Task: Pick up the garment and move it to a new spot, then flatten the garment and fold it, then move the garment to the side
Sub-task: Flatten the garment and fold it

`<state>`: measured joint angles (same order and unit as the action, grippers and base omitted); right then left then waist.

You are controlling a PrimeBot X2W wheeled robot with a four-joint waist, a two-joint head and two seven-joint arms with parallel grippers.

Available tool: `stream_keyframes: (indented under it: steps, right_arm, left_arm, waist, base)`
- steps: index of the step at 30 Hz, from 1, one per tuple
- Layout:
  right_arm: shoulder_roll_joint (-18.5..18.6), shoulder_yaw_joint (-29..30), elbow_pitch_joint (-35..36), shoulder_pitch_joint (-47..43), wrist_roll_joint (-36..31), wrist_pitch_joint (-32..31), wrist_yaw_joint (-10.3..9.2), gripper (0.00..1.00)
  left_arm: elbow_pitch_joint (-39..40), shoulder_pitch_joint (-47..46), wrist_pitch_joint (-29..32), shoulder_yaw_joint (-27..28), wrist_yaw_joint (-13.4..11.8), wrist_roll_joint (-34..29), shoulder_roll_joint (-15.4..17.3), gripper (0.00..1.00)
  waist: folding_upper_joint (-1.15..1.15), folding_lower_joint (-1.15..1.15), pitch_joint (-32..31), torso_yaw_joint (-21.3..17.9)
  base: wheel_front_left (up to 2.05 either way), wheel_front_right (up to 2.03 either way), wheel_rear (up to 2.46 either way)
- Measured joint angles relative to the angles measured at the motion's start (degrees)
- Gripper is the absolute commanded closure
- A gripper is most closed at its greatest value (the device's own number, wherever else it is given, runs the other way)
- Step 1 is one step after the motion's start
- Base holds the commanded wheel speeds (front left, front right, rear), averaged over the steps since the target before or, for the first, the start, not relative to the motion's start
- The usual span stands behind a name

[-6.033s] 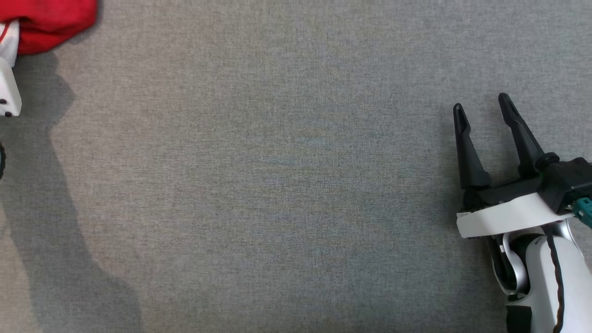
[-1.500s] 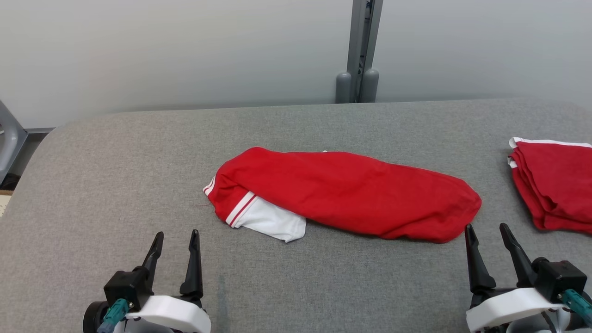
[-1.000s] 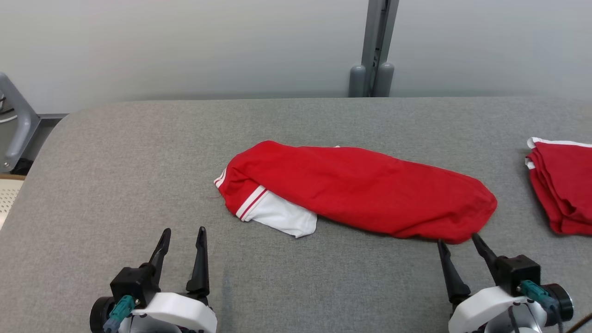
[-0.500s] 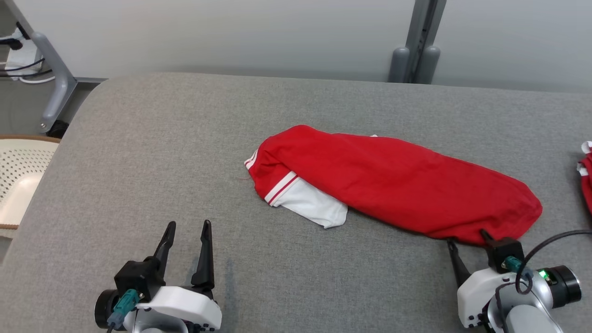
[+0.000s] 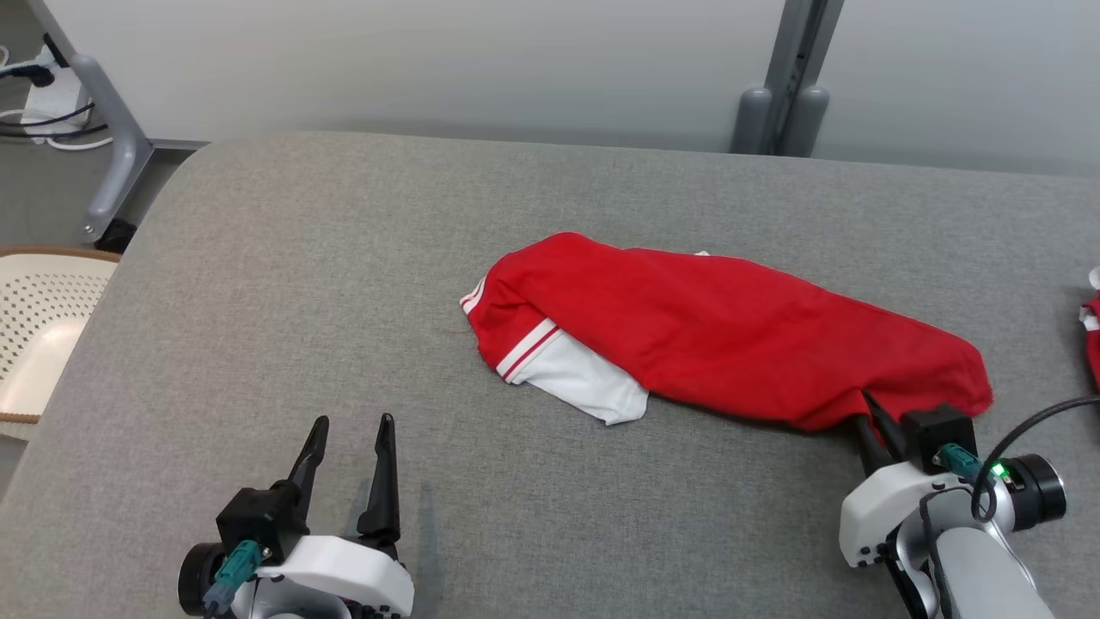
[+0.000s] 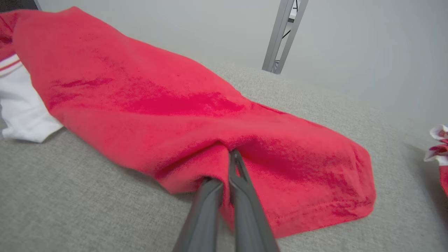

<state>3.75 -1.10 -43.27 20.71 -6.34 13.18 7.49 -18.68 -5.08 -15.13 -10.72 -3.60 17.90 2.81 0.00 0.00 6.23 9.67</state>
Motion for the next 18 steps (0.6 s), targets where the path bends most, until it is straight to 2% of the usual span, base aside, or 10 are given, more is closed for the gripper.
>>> stream_keyframes:
  steps: [4, 8, 13, 18]
  right_arm:
    - [0.1, -2.3, 5.4, -0.2, 2.8, 0.6, 0.0, 1.0]
    - [1.6, -4.3, 14.5, -0.9, 5.5, 0.8, 0.0, 1.0]
    - [4.5, -7.3, 28.7, -3.1, 7.5, -2.8, 0.0, 1.0]
    - [7.2, -10.7, 41.6, -4.8, 9.9, -8.2, 0.0, 1.0]
  left_arm:
    - [-0.1, 0.2, 0.0, -0.2, 0.0, 0.0, 0.0, 0.0]
    - [0.0, 0.3, 0.0, -0.5, -0.1, 0.0, 0.0, 0.0]
    - [0.1, 0.5, 0.0, -1.0, -0.3, 0.4, 0.0, 0.0]
    - [0.3, 0.5, 0.0, -1.4, -0.4, 0.8, 0.0, 0.0]
  waist:
    - [0.0, 0.0, -0.8, -1.6]
    - [0.0, 0.0, -1.4, -3.4]
    - [0.0, 0.0, -1.8, -4.6]
    - [0.0, 0.0, -1.6, -4.0]
  base:
    - [0.0, 0.0, 0.0]
    - [0.0, 0.0, 0.0]
    - [0.0, 0.0, 0.0]
    - [0.0, 0.0, 0.0]
